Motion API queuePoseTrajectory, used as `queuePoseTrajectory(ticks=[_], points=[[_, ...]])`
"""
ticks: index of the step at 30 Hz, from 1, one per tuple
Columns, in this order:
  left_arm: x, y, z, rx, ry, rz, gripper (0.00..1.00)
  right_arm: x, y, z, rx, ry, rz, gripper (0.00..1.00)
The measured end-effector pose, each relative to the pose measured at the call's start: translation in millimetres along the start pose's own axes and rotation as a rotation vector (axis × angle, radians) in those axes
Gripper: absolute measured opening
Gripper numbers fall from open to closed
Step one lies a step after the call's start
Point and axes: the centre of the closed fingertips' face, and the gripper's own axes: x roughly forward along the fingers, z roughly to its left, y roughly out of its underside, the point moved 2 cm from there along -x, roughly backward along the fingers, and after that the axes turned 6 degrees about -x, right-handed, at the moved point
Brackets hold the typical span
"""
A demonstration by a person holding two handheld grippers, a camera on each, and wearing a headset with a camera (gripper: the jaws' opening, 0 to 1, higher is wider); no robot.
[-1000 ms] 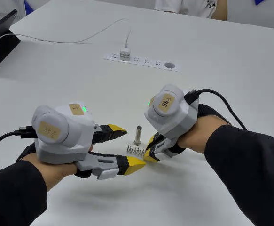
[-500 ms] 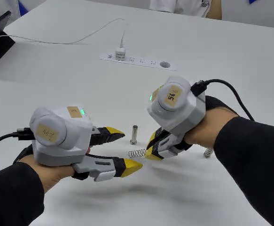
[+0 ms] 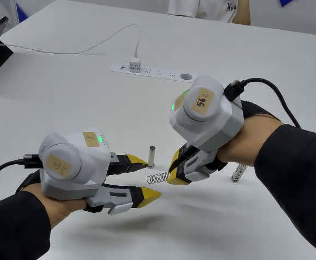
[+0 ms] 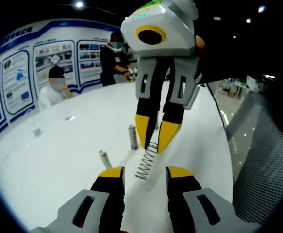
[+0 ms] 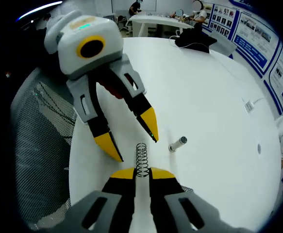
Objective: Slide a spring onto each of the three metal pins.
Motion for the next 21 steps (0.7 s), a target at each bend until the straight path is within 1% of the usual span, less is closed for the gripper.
queuePoseTrajectory(ticks=[4, 10, 13, 21], points=[[0.5, 0.9, -2.0, 0.028, 0.006, 0.006, 0.27, -3.3, -5.0, 4.4, -0.013, -0.009, -0.004, 0.12], [2.8, 2.2, -8.7, 0.084, 0.023, 0.022, 0.18, -6.6, -10.5, 9.4, -0.026, -0.024, -0.001, 0.12], [2.9, 2.3, -8.1, 0.093, 0.024, 0.024, 0.14, -7.9, -12.2, 11.1, -0.034, -0.028, 0.000, 0.12], [2.0, -0.4, -9.5, 0.096, 0.033, 0.014, 0.13, -12.7, -16.0, 11.7, -0.043, -0.025, -0.004, 0.12]])
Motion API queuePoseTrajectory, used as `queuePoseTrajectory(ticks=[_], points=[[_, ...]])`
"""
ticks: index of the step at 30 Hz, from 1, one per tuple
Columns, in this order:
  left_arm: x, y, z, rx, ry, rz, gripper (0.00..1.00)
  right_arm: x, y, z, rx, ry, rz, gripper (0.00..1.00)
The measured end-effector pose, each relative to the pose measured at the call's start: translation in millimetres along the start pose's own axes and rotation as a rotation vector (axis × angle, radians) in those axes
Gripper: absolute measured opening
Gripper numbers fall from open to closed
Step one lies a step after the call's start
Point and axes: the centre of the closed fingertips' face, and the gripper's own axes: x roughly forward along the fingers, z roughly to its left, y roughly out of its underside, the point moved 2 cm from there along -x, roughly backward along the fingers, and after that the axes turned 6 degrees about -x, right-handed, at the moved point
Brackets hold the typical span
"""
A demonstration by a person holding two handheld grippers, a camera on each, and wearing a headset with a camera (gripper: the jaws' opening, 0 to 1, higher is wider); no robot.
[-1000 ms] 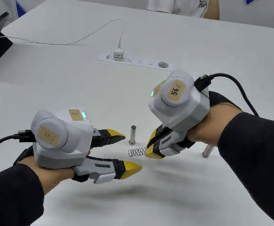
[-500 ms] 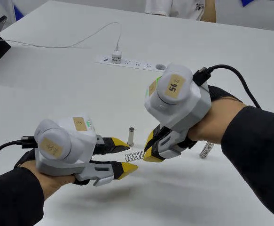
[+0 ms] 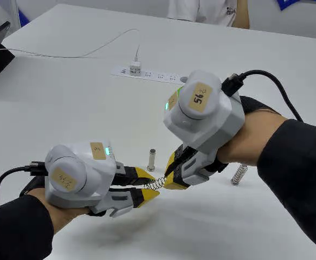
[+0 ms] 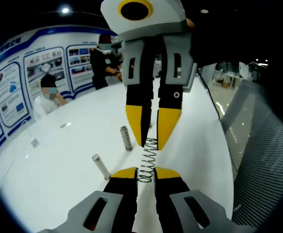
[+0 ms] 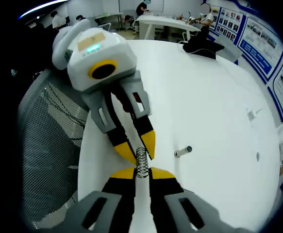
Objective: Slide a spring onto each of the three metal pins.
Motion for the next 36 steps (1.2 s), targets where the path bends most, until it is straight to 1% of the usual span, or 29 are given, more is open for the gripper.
queuePoseTrajectory(ticks=[5, 18, 27, 36], points=[[0.0, -2.1, -0.9, -0.007, 0.006, -0.009, 0.12, -4.9, -6.8, -0.6, -0.005, 0.011, -0.020, 0.12], [-1.0, -4.0, -0.2, -0.032, 0.007, -0.021, 0.11, -5.7, -18.5, -3.7, -0.013, 0.026, -0.052, 0.12], [-1.3, -7.5, -0.4, -0.047, 0.010, -0.036, 0.11, -7.2, -26.7, -3.8, -0.017, 0.032, -0.077, 0.12], [-0.8, -8.5, -0.5, -0.061, 0.011, -0.043, 0.11, -7.0, -29.3, -4.1, -0.015, 0.033, -0.088, 0.12]])
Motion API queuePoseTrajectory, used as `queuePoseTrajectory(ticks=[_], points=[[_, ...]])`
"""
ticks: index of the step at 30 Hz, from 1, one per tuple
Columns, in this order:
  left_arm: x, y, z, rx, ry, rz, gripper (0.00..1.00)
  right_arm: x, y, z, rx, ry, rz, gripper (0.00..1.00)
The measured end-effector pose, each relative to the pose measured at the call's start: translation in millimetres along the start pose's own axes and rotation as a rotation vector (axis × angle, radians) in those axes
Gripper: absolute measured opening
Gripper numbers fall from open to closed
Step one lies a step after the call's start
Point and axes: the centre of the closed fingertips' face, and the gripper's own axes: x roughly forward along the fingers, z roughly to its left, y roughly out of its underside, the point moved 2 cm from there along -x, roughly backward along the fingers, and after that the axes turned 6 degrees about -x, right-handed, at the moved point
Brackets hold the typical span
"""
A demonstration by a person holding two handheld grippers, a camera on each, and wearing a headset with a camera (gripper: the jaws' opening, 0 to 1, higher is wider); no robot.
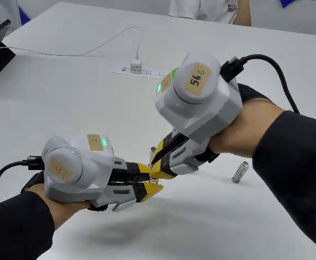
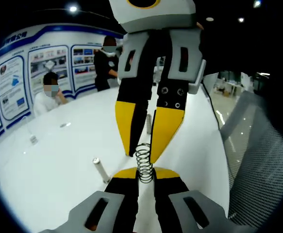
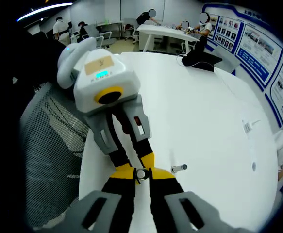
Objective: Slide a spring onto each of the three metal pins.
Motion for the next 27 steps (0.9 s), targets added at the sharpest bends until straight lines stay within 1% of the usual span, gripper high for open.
queuePoseTrajectory(ticks=[11, 15, 20, 27], points=[[-0.7, -2.7, 1.5, -0.019, -0.002, -0.017, 0.11, 0.1, -1.3, -1.3, -0.009, 0.005, -0.003, 0.12], [-1.0, -2.9, 2.1, -0.025, -0.005, -0.019, 0.11, -0.2, -1.6, -1.2, -0.012, 0.005, -0.006, 0.14], [-1.5, -3.4, 2.6, -0.033, -0.006, -0.024, 0.11, 0.2, 0.5, -0.3, -0.014, 0.003, 0.003, 0.14], [-1.8, -5.0, 2.8, -0.038, -0.007, -0.032, 0.11, 1.8, 2.5, -1.3, -0.004, 0.007, 0.003, 0.14]])
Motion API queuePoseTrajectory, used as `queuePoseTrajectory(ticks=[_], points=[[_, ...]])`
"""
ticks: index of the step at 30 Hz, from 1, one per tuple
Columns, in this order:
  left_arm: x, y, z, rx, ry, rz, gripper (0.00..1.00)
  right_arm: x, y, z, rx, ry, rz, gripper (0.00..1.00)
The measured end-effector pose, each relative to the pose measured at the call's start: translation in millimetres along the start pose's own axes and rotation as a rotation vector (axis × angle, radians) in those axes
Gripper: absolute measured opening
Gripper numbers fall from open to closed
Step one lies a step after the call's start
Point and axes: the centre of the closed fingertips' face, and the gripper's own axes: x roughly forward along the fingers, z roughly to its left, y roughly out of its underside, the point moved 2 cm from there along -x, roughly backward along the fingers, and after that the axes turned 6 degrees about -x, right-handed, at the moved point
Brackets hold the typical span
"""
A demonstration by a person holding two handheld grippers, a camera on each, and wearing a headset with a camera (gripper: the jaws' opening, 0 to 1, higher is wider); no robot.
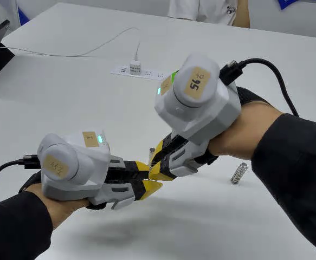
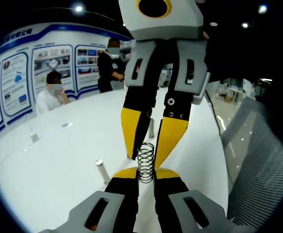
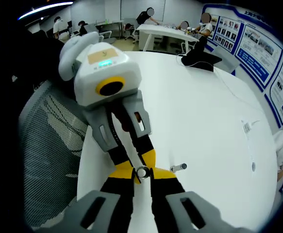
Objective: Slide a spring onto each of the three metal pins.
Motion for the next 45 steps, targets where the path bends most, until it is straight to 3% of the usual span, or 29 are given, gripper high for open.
queuePoseTrajectory(ticks=[15, 35, 45], points=[[-0.3, -1.0, 1.4, 0.012, -0.010, -0.004, 0.12, -1.3, -1.8, -2.3, 0.012, 0.015, -0.017, 0.12], [-6.6, 5.2, 17.8, -0.059, -0.084, 0.012, 0.37, -9.7, 1.6, -17.9, 0.048, 0.056, -0.029, 0.12], [-7.9, 6.5, 22.7, -0.075, -0.104, 0.015, 0.43, -14.3, 1.3, -32.6, 0.066, 0.092, -0.038, 0.12]])
